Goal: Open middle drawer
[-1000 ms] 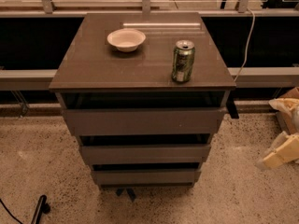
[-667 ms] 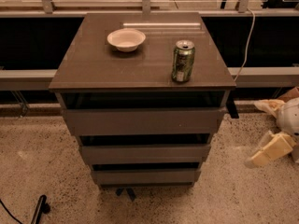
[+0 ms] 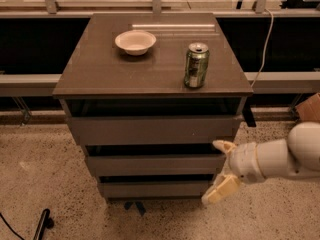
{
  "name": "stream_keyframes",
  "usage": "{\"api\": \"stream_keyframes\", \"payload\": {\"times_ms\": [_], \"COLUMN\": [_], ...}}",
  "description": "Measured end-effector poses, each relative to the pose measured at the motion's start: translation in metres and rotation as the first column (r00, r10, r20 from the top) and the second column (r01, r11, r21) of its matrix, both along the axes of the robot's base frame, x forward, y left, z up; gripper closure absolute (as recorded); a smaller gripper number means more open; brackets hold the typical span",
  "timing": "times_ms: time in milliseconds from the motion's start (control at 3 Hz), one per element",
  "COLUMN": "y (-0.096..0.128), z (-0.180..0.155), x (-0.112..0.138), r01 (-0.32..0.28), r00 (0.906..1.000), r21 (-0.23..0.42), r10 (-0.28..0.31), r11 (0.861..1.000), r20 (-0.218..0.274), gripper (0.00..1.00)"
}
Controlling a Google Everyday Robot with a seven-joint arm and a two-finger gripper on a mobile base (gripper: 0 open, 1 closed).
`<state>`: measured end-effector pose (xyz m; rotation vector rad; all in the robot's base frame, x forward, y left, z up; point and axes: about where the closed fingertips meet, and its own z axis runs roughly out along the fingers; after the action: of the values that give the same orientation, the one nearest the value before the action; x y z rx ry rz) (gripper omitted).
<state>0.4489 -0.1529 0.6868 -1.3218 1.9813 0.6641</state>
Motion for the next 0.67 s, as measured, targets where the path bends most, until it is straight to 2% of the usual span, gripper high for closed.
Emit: {"api": "stream_keyframes", "payload": {"times_ms": [333, 667], "y": [0.039, 0.046], "z": [-0.039, -0.040], "x": [0.005, 0.023], "r01": [-0.033, -0.035], "r00": [0.9898, 0.9734], "r21": [0.074, 0.050], "r10": [0.023, 0.023], "r11": [0.997, 0.998], "r20": [0.141, 0.228], "gripper": [0.00, 0.00]}}
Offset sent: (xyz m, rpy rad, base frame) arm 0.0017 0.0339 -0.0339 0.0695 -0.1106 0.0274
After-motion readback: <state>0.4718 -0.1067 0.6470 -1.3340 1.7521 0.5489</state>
